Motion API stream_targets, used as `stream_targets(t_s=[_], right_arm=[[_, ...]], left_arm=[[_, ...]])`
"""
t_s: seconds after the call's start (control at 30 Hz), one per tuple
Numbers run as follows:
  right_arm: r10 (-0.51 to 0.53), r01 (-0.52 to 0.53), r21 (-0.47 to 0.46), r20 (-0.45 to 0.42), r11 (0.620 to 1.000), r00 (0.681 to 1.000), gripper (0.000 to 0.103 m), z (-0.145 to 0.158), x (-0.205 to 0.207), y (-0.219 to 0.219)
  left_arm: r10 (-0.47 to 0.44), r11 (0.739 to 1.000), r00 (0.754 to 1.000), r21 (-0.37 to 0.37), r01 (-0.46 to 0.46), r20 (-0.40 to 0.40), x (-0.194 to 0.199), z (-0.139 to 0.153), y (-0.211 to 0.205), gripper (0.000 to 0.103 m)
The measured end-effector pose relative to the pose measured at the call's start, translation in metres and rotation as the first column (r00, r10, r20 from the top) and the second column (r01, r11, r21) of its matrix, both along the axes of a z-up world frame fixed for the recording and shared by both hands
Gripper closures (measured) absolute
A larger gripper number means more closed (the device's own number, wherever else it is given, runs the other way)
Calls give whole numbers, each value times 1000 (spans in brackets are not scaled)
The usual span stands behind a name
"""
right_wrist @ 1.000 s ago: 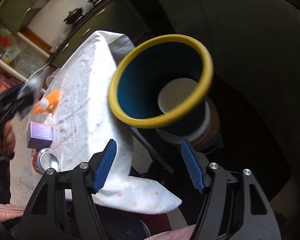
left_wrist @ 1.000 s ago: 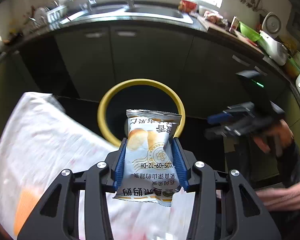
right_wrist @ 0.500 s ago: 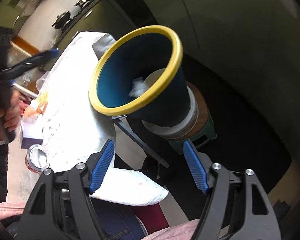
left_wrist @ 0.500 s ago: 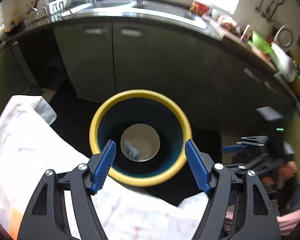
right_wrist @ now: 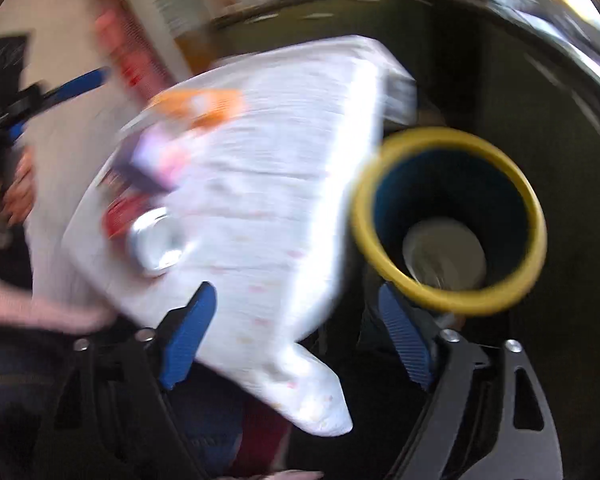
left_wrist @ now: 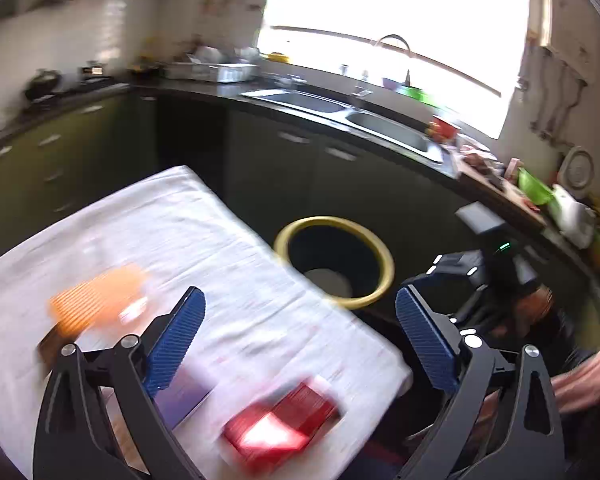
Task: Collect trash
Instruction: 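Grasp the red Coca-Cola can with the right gripper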
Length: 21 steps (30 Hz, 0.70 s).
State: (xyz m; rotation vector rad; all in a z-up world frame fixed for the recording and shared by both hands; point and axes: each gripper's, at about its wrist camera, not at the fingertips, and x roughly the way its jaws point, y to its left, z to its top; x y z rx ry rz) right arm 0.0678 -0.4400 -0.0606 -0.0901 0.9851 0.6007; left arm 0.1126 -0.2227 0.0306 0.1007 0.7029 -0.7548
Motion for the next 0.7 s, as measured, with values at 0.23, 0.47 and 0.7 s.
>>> stream_targets(t_s=[0.23, 0.47, 0.7], right_arm=[[419, -407, -158, 55, 900, 906, 11, 9, -2, 97], [636, -625, -240, -38, 742, 770, 9, 1, 16, 164], [655, -681, -271, -190, 681, 731, 9, -30, 49, 195]], left_arm=[[192, 980, 981, 59, -193, 20, -41, -18, 98, 6], [269, 960, 963, 71, -271, 36, -65, -27, 150, 5], [278, 955, 960, 99, -279, 23, -75, -44, 161, 5]])
